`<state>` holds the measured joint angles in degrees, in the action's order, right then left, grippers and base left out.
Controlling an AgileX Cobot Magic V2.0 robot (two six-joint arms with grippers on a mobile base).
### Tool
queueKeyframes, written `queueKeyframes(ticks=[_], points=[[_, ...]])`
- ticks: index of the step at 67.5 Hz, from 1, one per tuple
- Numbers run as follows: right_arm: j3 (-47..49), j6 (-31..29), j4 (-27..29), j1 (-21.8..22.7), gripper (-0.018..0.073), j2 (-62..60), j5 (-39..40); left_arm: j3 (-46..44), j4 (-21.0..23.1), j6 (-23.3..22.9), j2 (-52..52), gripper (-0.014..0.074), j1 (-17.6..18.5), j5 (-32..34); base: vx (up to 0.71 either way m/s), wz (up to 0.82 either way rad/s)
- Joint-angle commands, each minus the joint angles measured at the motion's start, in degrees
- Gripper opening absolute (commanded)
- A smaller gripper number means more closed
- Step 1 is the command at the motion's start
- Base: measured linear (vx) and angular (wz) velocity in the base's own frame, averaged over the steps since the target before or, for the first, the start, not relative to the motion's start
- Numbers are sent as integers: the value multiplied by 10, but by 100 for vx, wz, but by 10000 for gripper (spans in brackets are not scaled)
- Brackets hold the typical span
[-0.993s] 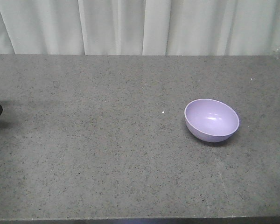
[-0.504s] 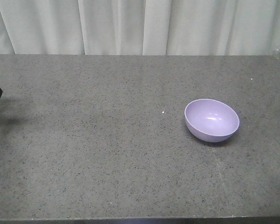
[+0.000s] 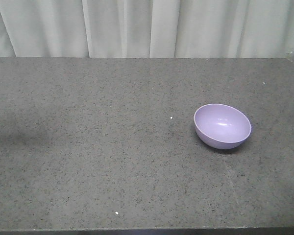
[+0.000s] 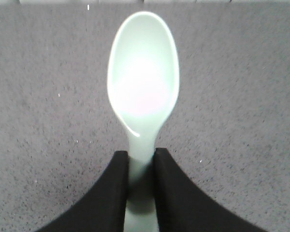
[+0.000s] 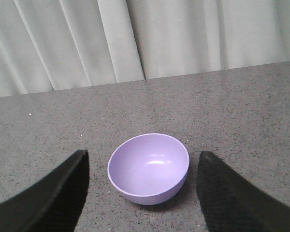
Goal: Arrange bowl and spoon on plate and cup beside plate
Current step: 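Close the left gripper on the spoon handle and lift it, then lower the right gripper to the lavender bowl rim and grip it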
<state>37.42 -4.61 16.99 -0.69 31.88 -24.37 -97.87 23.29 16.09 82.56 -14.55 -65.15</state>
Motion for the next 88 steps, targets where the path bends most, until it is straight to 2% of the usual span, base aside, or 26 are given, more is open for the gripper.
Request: queueKeyframes(ticks=[1,14,22,31,38,44,52,60,71,88], points=[[60,1,0,-1,473,38,16,-15,25,3,-64,-8,0,44,0,0],[198,19,-49,-1,473,177,-34,-15,25,7,-122,-8,0,87,0,0],[280,25,-72,0,473,280,-72,-15,25,7,-136,-8,0,91,0,0],[353,25,-74,2,473,388,-110,-15,25,7,-144,-8,0,85,0,0],[397,22,-57,20,473,468,-137,-13,32,7,-153,-8,0,83,0,0],[416,-6,-22,42,473,518,-157,5,56,10,-165,-8,0,88,0,0],[418,-54,44,67,473,577,-174,60,97,48,-192,-8,1,116,0,0],[418,-95,80,75,473,622,-191,120,106,59,-218,-8,1,147,0,0],[418,-104,80,72,473,661,-191,178,105,63,-235,-8,1,168,0,0],[418,-117,87,72,473,712,-192,198,104,63,-234,-8,1,168,0,0]])
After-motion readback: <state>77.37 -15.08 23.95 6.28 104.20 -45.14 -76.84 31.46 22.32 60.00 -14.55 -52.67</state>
